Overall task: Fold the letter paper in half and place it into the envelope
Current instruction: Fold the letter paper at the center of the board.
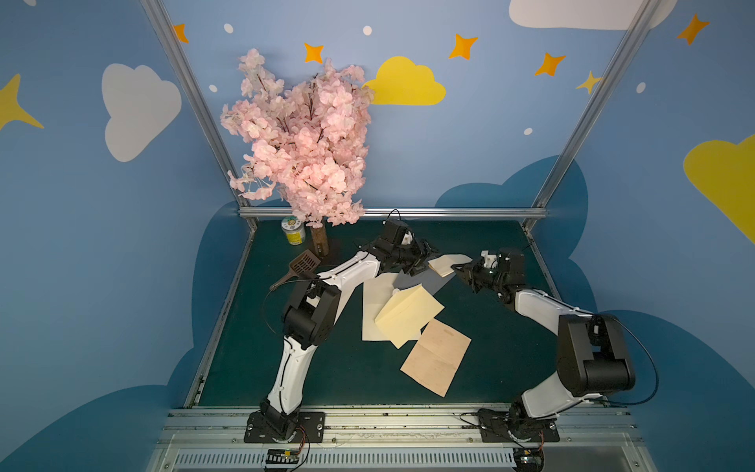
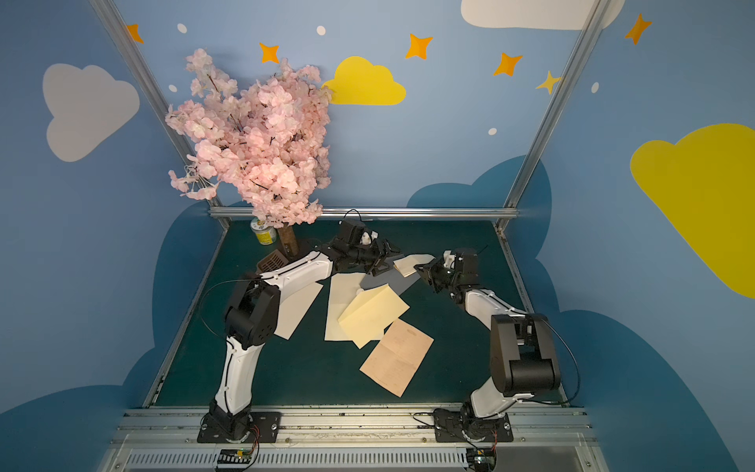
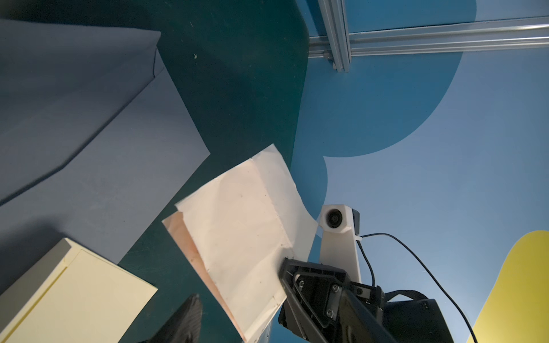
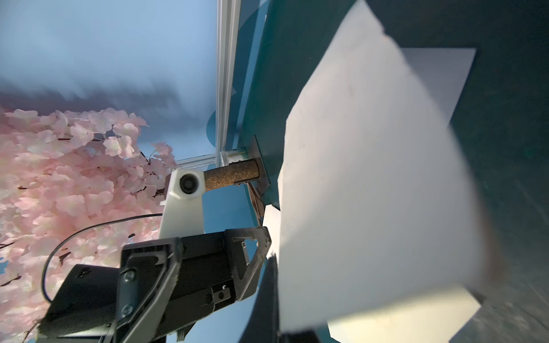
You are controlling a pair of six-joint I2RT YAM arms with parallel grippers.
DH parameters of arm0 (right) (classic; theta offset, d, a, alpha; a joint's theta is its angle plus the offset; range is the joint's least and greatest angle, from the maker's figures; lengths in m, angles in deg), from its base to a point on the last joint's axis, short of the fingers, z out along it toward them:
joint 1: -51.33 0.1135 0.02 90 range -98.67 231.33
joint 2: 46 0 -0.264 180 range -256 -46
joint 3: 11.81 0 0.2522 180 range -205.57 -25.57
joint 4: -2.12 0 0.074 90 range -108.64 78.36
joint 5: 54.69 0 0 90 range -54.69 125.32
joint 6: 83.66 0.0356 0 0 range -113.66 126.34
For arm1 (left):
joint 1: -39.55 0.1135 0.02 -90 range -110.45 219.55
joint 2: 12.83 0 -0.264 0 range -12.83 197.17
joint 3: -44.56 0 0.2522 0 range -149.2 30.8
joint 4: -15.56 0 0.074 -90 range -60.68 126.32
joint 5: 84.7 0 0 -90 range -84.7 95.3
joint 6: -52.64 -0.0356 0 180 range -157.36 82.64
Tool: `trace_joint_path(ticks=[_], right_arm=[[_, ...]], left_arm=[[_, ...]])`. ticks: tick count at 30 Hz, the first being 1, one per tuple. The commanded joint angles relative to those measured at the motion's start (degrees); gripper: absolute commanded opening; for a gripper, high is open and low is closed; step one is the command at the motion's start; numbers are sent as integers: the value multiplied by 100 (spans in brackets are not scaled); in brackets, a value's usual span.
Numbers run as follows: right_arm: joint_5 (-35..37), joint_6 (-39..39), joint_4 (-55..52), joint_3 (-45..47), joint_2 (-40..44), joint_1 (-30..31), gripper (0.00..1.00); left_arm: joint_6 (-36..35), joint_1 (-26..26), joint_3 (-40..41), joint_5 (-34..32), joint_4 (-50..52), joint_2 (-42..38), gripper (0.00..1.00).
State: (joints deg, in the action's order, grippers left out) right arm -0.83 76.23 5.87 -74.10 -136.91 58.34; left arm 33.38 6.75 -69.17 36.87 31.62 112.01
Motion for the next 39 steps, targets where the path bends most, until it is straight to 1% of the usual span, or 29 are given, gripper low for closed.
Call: trace_joint_path(ticks=[1, 4, 10, 15, 19, 20, 21, 28, 29, 39], right_arm=[[-95, 137, 292, 30, 227, 45, 0], [-129, 245, 404, 29, 219, 69, 0], [-144, 690, 1009, 139, 89, 189, 0], [-142, 678, 1000, 103, 65, 335, 0], [-127, 667, 993, 125, 80, 398, 0], [-125, 662, 986, 125, 79, 406, 0], [-114, 666, 982, 112, 91, 405, 0], [-69, 636, 934, 26, 78, 413, 0], [-60, 627, 927, 15, 82, 416, 0], [40, 555, 784, -16, 45, 291, 0]], left_arm=[[77, -16, -120, 95, -51, 112, 73], [152, -25, -96, 103, -134, 116, 73], [434, -56, -45, 99, -465, 190, 73], [606, -60, 72, 60, -792, 203, 66], [693, -60, 202, 68, -1026, 168, 50], [712, -60, 243, 69, -1072, 156, 44], [721, -60, 272, 77, -1118, 151, 41], [776, -53, 532, 139, -1402, 81, 4], [754, -51, 559, 156, -1428, 63, 3], [170, -4, 953, 218, -1424, -247, 3]])
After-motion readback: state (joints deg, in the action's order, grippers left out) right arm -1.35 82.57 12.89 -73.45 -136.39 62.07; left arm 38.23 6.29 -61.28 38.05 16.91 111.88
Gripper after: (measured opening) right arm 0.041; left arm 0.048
